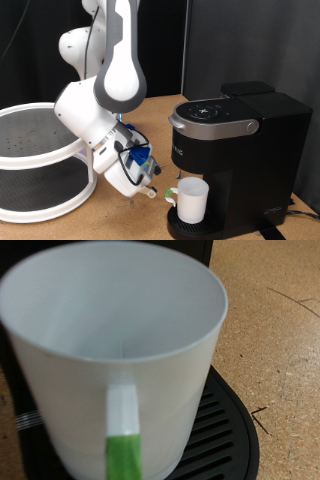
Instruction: Make a cup of coffee with the keurig machine
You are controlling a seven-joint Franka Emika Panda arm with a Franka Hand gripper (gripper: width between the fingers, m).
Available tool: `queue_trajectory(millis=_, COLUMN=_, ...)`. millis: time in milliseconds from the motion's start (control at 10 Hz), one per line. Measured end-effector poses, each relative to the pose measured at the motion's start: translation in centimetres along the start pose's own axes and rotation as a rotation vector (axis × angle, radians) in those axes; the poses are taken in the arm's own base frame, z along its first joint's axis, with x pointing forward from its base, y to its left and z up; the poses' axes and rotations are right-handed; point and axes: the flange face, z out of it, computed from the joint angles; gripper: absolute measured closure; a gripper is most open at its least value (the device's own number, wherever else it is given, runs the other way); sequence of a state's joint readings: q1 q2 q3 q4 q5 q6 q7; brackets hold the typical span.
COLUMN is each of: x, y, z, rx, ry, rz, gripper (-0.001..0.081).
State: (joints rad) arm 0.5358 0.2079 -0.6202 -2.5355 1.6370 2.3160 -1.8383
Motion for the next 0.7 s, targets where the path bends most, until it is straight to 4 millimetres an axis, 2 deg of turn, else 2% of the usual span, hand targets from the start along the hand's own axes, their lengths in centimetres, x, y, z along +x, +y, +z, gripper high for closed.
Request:
queue_trajectory(millis=600, x=-0.4, y=-0.5, z=-6.7, rx=0.078, ry=-0.003, rz=0.039, gripper=0.0001)
queue_trajectory(millis=700, x=-0.4, y=-0.4, z=-6.6, rx=0.071, ry=0.001, rz=0.036, gripper=0.0001)
